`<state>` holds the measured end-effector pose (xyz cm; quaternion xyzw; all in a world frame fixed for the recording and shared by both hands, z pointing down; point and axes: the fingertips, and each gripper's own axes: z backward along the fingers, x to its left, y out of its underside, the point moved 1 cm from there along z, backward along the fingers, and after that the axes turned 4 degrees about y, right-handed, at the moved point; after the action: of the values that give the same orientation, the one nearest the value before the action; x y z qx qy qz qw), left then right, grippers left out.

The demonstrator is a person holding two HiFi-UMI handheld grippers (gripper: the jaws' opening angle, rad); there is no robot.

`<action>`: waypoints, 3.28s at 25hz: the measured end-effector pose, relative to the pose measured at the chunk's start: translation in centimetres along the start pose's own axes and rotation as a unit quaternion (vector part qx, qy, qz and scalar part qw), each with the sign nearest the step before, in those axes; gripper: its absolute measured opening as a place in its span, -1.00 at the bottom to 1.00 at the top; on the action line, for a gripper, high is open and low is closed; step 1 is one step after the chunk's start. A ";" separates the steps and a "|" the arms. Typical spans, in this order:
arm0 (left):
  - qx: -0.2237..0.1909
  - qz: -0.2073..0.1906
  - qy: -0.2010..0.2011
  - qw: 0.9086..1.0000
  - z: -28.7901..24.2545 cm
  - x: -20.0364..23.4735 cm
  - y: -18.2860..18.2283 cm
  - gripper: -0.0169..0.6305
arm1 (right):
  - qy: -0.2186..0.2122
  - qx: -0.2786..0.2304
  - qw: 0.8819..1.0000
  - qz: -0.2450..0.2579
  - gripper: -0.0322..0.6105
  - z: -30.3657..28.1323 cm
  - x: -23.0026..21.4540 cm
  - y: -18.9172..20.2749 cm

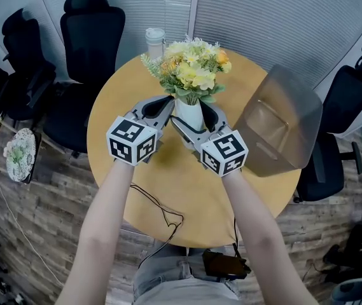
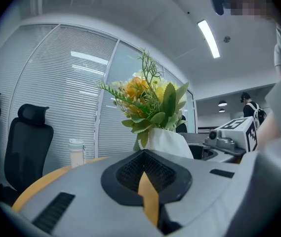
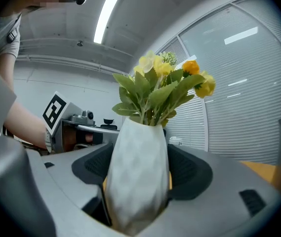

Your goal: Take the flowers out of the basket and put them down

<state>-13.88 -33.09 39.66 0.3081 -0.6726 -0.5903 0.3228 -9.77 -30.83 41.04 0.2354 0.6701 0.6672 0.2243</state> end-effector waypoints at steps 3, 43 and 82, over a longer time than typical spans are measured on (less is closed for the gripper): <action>0.012 -0.012 -0.002 1.000 0.0 0.4 0.9 -0.94 | 0.001 0.001 1.000 0.001 0.23 -0.5 0.1 1.1; -0.014 -0.088 -0.017 0.996 1.0 2.1 6.8 -0.94 | 0.037 -0.049 0.998 0.027 0.23 -2.3 1.8 8.2; -0.039 -0.046 -0.125 0.990 3.9 1.9 7.5 -0.94 | 0.035 -0.033 0.999 -0.021 0.55 -1.0 1.7 9.8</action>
<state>-18.35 -31.46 46.90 0.2493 -0.6694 -0.6642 0.2202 -11.53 -30.56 50.82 0.1902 0.6598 0.6919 0.2230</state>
